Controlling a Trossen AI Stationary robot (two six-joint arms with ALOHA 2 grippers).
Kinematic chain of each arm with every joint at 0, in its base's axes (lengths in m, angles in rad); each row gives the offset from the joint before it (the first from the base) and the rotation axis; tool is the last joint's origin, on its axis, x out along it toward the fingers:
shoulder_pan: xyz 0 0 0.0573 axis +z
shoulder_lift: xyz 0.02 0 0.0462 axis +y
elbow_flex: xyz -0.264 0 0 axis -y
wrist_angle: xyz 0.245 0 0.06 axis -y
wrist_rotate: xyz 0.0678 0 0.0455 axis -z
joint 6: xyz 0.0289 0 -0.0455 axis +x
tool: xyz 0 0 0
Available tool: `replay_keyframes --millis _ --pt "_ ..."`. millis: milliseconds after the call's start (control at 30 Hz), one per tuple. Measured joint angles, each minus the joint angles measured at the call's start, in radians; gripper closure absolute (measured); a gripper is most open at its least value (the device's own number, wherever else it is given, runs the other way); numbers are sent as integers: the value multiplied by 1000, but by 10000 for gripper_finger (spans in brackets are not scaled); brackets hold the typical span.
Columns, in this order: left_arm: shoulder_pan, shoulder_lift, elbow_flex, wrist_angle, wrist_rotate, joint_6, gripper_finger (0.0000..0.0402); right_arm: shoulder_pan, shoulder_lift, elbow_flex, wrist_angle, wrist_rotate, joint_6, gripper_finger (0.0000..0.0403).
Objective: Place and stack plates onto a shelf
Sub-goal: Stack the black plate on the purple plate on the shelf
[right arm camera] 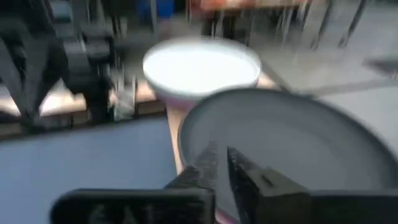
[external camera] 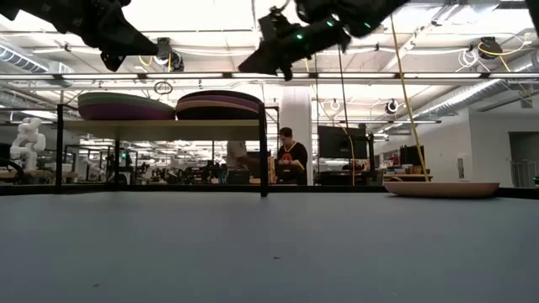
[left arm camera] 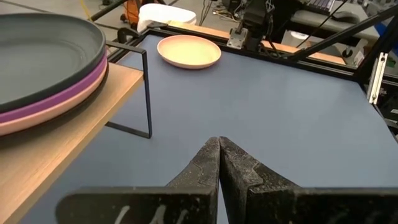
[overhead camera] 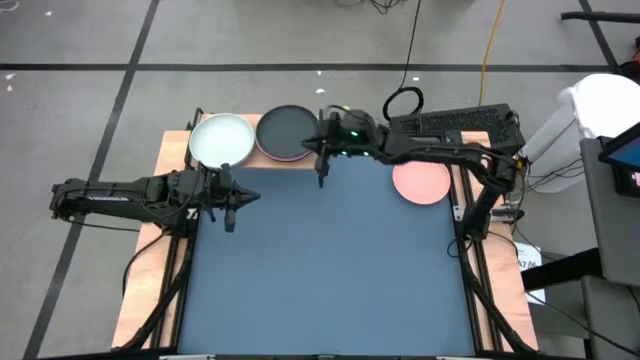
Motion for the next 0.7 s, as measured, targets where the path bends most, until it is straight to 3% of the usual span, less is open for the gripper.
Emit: replay_keyframes --millis 133,300,700 --pt "0 0 0 2 0 1 394 -46 -34 -178 258 25 72 396" --pt "0 0 0 10 0 22 394 -94 -38 -256 282 24 118 402" --pt "0 0 0 21 -13 37 394 -104 -23 -265 309 -3 111 403"
